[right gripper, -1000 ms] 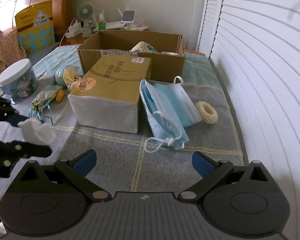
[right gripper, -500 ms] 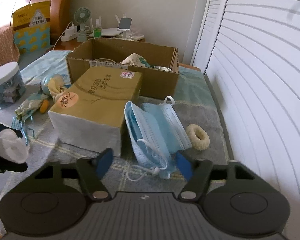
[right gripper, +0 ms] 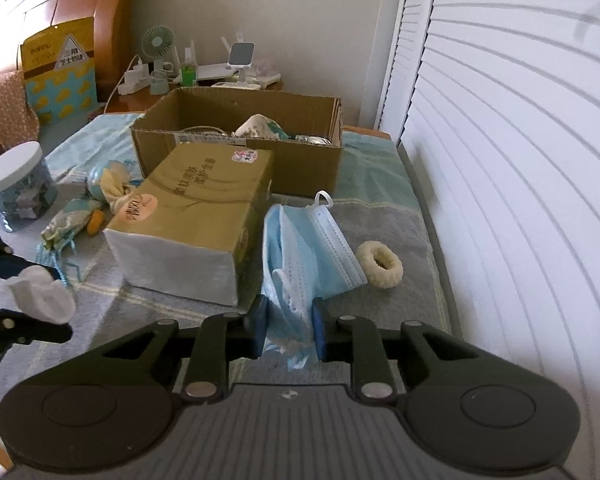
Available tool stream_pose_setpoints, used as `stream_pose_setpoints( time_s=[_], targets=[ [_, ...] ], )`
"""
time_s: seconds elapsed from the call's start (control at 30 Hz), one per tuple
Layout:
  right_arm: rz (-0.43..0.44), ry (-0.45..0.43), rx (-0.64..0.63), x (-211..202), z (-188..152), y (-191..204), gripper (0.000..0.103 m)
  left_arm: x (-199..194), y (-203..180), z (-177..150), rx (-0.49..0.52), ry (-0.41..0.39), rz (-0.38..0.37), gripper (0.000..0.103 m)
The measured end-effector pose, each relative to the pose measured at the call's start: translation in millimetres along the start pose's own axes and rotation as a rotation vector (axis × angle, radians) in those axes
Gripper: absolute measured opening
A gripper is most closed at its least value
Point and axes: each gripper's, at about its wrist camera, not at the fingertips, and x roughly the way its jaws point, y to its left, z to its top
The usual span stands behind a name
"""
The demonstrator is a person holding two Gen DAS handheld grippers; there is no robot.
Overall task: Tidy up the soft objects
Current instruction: 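Grasp the blue face mask with the right tool while the left tool holds the cloth, then lift the mask with the right tool and drop it into the cardboard box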
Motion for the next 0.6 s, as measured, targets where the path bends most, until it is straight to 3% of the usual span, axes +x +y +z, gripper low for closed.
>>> stream_pose_setpoints(
  time_s=[0.33, 0.5, 0.6],
  targets=[
    [0.02, 0.018, -0.015, -16.9, -1.0, 3.0, 0.027, -10.6, 1.9, 3.7, 0.0, -0.005, 0.011, 0.042],
    [0.027, 0.058, 0.002, -5.4, -9.3, 3.4, 0.043, -10.9, 2.7, 0.7, -0.01, -0.001, 0.008, 0.042],
    [0.026, 0.073, 0.008, 2.0, -12.3, 3.9, 0.047, -11.2, 3.3, 0.5, -0.012, -0.003, 0.008, 0.042]
  ],
)
